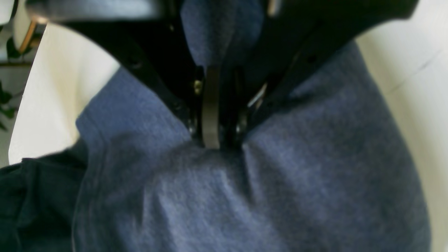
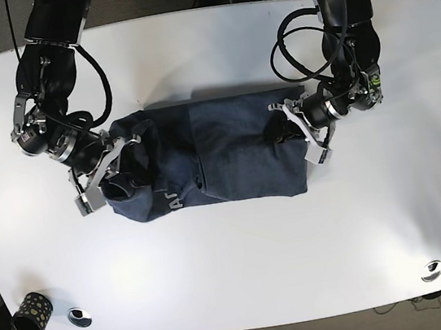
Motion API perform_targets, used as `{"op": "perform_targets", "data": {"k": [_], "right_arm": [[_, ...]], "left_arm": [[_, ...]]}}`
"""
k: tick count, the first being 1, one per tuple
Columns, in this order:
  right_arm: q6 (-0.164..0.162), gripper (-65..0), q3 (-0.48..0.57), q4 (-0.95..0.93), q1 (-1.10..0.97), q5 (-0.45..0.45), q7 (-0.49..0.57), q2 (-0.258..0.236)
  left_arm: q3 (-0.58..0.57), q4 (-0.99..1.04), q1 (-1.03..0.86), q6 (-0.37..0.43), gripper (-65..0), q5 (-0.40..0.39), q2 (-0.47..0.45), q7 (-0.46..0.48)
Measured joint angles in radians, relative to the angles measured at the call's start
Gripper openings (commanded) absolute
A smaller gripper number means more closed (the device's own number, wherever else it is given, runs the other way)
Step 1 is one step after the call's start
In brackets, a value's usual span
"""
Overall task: Fold the T-shirt properly
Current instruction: 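Grasp both ends of the navy shirt strip with both grippers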
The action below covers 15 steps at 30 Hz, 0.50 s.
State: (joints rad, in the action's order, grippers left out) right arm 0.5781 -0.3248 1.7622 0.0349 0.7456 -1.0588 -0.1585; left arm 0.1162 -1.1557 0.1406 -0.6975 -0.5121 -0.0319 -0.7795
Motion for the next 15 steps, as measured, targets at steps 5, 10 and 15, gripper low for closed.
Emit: {"op": "perform_targets", "data": {"k": [5, 10, 15], "right_arm": [[0.056, -65.0, 0.063, 0.052, -0.006, 0.006, 0.000, 0.010], [0.071, -65.0, 0.126, 0.048, 0.015, -0.016, -0.010, 0.073], [0.068, -65.0, 0.229, 0.015, 0.064, -0.161, -0.001, 0.123]], "left_arm": [[-0.068, 0.000, 0.001, 0.000, -60.7, 0.001, 0.026, 0.002], [-0.111, 0.032, 0.003, -0.006, -60.7, -0.003, 0.070, 0.000], [-0.104, 0.066, 0.004, -0.011, -60.7, -0.025, 0.079, 0.011]]}}
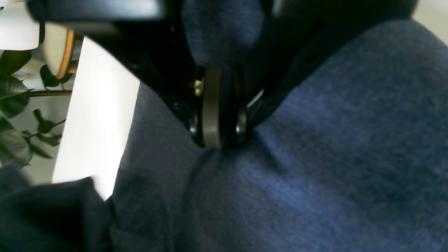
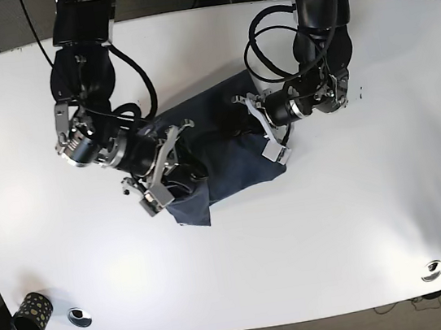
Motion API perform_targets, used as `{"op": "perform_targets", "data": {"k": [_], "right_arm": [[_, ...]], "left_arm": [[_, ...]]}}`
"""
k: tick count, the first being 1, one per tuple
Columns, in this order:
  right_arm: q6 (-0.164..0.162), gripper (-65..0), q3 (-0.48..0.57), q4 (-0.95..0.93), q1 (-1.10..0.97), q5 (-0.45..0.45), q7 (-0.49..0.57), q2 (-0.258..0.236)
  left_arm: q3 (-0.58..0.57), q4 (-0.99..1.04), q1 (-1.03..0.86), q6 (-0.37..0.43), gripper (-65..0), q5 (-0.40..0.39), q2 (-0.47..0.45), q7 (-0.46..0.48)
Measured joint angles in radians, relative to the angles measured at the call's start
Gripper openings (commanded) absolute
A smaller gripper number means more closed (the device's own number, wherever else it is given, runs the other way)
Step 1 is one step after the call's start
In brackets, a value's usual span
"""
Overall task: Fold the T-shirt properly
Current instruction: 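Grasp both ends of the navy shirt strip with both grippers, then fold the strip in half, bringing the right gripper's end over the left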
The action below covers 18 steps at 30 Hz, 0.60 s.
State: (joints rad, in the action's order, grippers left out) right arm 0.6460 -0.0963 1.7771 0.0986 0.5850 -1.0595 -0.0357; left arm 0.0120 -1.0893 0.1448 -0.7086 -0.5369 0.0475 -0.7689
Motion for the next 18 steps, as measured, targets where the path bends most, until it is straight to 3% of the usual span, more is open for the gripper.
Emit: {"op": "perform_targets", "data": {"k": [3, 8, 11, 18], "right_arm": [[0.001, -62.3, 0.080, -0.034, 0.023, -0.084, 0.003, 0.024], [-0.008, -32.5, 0.205, -0.063, 0.045, -0.281, 0.007, 0.018], [-0.004, -20.5, 0.222, -0.038, 0.025, -0.294, 0.000, 0.019], [0.008, -18.4, 0.214, 0.104, -0.017, -0.294, 0.001, 0.018]], "left_arm": [[0.000, 0.000, 0.000, 0.000, -60.7, 0.001, 0.003, 0.000], [0.000, 0.000, 0.000, 0.000, -60.7, 0.001, 0.003, -0.001], [0.000, 0.000, 0.000, 0.000, -60.7, 0.002, 0.004, 0.000], [0.000, -0.102, -0.020, 0.010, -60.7, 0.051, 0.008, -0.051]]}}
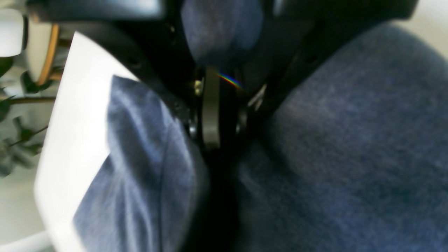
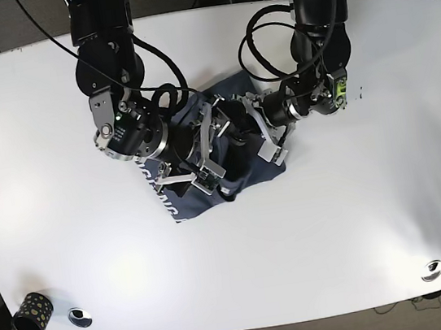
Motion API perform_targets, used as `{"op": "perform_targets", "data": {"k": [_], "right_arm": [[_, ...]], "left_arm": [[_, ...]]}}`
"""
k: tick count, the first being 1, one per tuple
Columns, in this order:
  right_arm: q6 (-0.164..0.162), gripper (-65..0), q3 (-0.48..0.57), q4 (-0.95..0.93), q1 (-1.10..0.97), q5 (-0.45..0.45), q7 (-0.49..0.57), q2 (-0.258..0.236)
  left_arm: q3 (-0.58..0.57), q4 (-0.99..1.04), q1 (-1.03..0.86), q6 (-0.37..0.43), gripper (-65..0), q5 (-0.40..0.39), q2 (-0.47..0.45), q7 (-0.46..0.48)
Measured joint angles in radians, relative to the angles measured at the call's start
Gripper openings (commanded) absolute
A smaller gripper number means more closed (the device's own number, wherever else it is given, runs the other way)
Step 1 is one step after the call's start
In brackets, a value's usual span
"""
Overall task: Fold the T-shirt properly
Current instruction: 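Fold the strip in half, bringing the right gripper's end over the left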
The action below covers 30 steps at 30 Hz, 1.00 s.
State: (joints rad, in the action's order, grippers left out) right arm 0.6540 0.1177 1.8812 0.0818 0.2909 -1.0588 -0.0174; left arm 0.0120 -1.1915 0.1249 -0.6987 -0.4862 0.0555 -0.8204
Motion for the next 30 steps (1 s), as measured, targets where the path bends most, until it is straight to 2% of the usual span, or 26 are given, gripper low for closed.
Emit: {"op": "perform_targets", "data": {"k": [2, 7, 8, 10, 15, 19, 20, 22, 30], "right_arm": [[0.001, -18.4, -0.020, 0.029, -0.007, 0.006, 0.001, 0.001], [0.000, -18.4, -0.187, 0.031, -0.031, 0.118, 0.005, -0.001], [-0.011, -18.4, -0.195, 0.019, -0.034, 0.117, 0.003, -0.015], [-0.006, -18.4, -0.199, -0.026, -0.038, 0.144, -0.001, -0.042], [-0.003, -18.4, -0.198, -0.117, -0.040, 0.159, -0.008, -0.036], [-0.001, -18.4, -0.170, -0.113, -0.041, 0.158, 0.000, -0.068], [-0.011, -18.4, -0.151, -0.100, -0.042, 0.143, -0.001, -0.079], [-0.005, -18.4, -0.107, -0.073, -0.043, 0.118, -0.002, -0.095], [0.001, -18.4, 0.074, -0.063, -0.046, -0.099, 0.034, -0.094]], "left_arm": [[0.000, -0.049, -0.009, 0.003, -60.7, 0.020, -0.003, -0.010], [0.012, -0.223, -0.043, 0.005, -60.7, 0.011, -0.053, -0.010], [0.022, -0.254, -0.055, 0.004, -60.7, 0.005, -0.066, -0.008], [0.043, -0.317, -0.083, 0.005, -60.7, 0.010, -0.095, -0.009], [0.118, -0.395, -0.140, 0.004, -60.7, 0.014, -0.191, -0.018], [0.131, -0.380, -0.143, 0.005, -60.7, 0.025, -0.277, -0.020], [0.130, -0.374, -0.142, 0.005, -60.7, 0.025, -0.282, -0.020], [0.129, -0.360, -0.138, 0.006, -60.7, 0.024, -0.277, -0.017], [0.023, -0.287, -0.047, 0.005, -60.7, 0.013, -0.181, 0.000]]}}
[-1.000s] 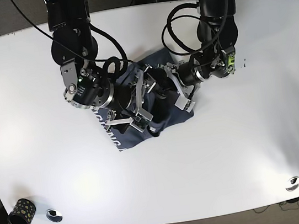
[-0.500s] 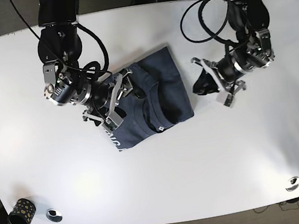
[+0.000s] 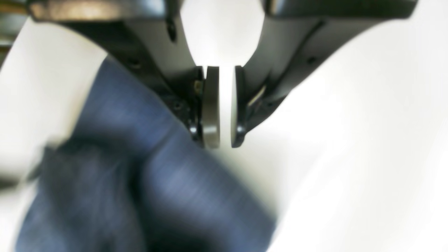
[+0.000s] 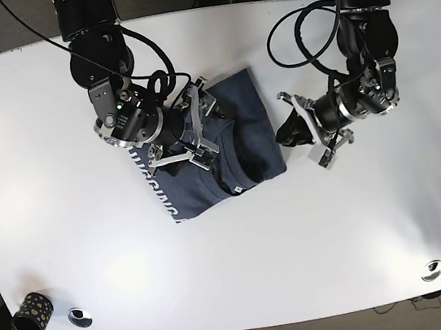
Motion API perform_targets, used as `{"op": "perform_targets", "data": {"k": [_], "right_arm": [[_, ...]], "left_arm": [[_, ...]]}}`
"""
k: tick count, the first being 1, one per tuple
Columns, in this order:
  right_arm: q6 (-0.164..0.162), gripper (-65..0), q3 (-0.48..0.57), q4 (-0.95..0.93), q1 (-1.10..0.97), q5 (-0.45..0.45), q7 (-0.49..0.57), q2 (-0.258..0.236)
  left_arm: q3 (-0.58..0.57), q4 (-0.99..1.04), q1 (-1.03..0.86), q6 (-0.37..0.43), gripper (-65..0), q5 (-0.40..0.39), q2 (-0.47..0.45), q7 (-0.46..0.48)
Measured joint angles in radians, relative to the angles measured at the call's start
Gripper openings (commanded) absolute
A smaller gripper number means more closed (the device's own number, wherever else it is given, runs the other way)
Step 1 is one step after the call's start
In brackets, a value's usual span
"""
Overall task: Fold the T-shirt properly
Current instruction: 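Fold the strip in half, bringing the right gripper's end over the left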
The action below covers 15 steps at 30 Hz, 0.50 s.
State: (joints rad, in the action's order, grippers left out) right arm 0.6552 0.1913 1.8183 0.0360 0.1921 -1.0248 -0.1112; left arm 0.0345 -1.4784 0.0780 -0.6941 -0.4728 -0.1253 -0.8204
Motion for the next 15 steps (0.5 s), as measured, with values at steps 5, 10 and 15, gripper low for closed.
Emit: {"op": "perform_targets", "data": {"k": [5, 10, 15], "right_arm": [[0.000, -18.4, 0.037, -0.079, 0.005, -0.068, 0.085, -0.001], [0.000, -18.4, 0.040, -0.197, 0.013, -0.085, 0.135, -0.002], [0.000, -20.1, 0.036, -0.298, 0.028, -0.076, 0.228, -0.002]], "left_arm": [[-0.034, 0.137, 0.056, 0.001, -60.7, 0.002, 0.060, -0.002], [-0.035, 0.224, 0.077, 0.001, -60.7, 0.005, 0.077, 0.033], [-0.035, 0.254, 0.080, 0.001, -60.7, 0.001, 0.073, 0.040]]}}
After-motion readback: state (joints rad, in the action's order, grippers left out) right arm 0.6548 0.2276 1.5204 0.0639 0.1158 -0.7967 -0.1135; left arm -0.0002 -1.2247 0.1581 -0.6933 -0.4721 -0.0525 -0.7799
